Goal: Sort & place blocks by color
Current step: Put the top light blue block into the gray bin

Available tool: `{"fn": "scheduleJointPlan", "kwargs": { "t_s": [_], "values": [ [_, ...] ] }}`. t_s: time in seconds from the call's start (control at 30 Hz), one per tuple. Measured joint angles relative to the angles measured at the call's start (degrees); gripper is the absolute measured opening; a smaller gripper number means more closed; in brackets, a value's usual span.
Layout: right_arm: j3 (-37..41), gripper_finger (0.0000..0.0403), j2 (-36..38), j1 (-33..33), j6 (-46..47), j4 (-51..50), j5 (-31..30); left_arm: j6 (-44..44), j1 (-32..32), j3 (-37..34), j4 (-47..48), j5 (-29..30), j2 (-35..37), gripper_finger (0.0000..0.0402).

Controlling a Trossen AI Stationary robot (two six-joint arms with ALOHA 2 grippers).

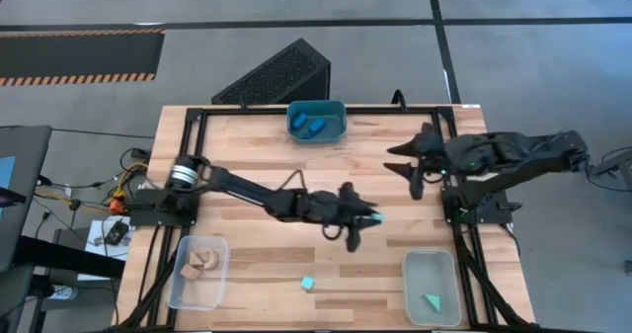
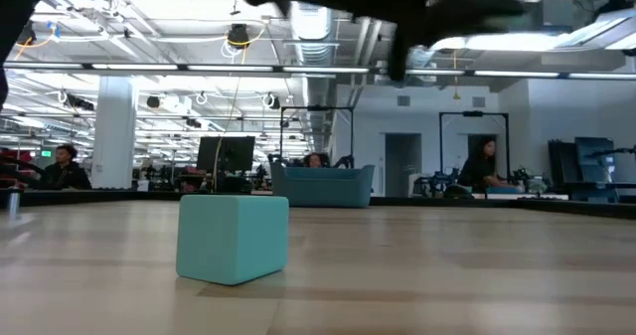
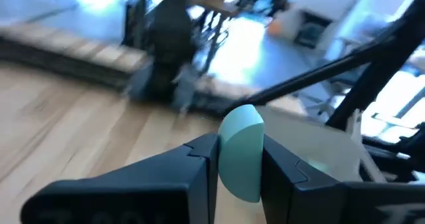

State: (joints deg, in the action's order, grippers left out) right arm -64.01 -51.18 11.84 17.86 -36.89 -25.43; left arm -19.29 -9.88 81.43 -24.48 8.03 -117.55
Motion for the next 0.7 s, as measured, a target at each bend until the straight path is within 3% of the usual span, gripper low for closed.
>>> {"fn": "scheduleJointPlan", "kwargs": {
  "t_s": [0.33, 0.63, 0.7],
  "values": [
    [0.1, 0.0187, 4.0, 4.7, 7.8, -6.4, -0.2, 9.8, -0.4, 30.7, -2.2, -15.7, -21.1, 0.0056],
    [0.1, 0.0183, 3.4, 9.2, 12.2, -6.2, -7.4, 15.5, -1.6, 53.2, -2.7, -17.9, -36.7, 0.0057],
    [0.1, 0.0183, 3.0, 9.7, 12.2, -6.3, -7.9, 18.5, -1.8, 52.9, -6.3, -18.5, -37.5, 0.0057]
  ]
}}
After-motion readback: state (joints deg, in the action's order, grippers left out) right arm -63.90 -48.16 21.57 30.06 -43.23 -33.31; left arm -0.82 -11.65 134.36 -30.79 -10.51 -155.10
